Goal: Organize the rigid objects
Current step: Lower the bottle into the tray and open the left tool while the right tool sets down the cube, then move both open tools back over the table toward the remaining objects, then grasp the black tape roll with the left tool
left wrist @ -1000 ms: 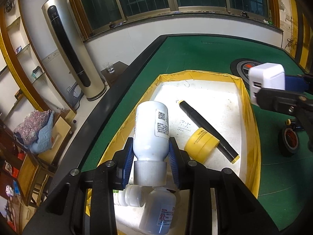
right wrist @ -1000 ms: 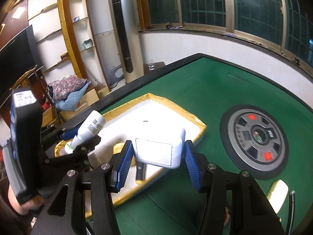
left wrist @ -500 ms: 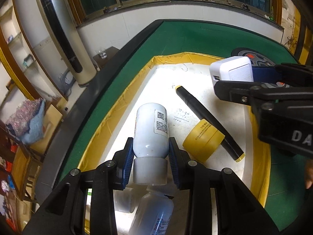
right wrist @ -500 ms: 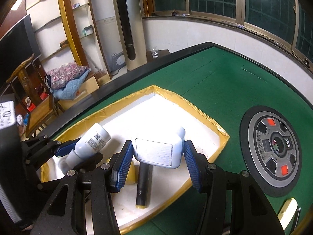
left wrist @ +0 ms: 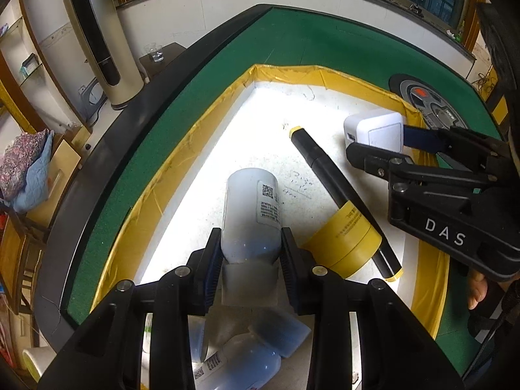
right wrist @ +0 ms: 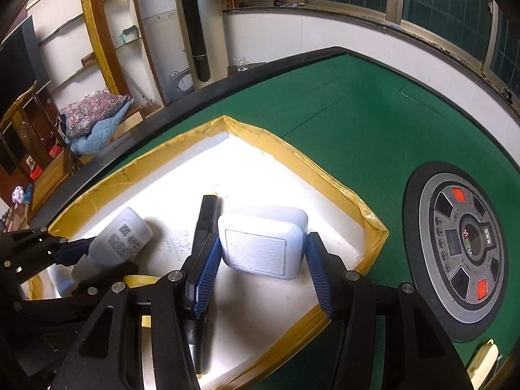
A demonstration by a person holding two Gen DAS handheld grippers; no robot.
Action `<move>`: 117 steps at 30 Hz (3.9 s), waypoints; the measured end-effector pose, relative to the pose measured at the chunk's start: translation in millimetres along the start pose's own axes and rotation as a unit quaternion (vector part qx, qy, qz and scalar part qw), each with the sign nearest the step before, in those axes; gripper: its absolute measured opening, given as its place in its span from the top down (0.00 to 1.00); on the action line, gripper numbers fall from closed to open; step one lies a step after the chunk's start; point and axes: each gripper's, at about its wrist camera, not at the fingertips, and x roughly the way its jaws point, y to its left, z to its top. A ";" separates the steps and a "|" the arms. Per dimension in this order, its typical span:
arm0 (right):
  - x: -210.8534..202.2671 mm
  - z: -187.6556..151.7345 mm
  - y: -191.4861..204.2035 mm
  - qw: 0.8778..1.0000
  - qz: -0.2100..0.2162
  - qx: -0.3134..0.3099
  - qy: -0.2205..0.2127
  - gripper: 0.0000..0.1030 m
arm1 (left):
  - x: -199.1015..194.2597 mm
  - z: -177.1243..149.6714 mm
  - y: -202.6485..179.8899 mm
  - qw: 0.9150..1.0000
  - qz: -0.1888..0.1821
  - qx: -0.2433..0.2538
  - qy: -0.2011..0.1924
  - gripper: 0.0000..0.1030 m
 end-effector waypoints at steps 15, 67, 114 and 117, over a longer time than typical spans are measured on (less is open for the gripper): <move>0.7 0.6 6.0 1.000 -0.019 -0.017 -0.003 0.53 | 0.5 -1.0 8.2 1.000 -0.016 -0.012 0.002 0.69; -151.5 -153.0 -76.3 0.988 -0.031 0.139 -0.059 0.20 | -101.5 -51.4 -85.1 0.984 -0.019 0.099 -0.145 0.37; -167.3 -224.4 -164.5 0.963 -0.097 0.248 -0.036 0.14 | -42.4 -68.4 -194.2 0.971 -0.152 0.179 -0.043 0.41; -163.2 -221.9 -169.6 0.963 -0.097 0.250 -0.032 0.16 | -44.1 -72.7 -191.0 0.971 -0.156 0.177 -0.043 0.41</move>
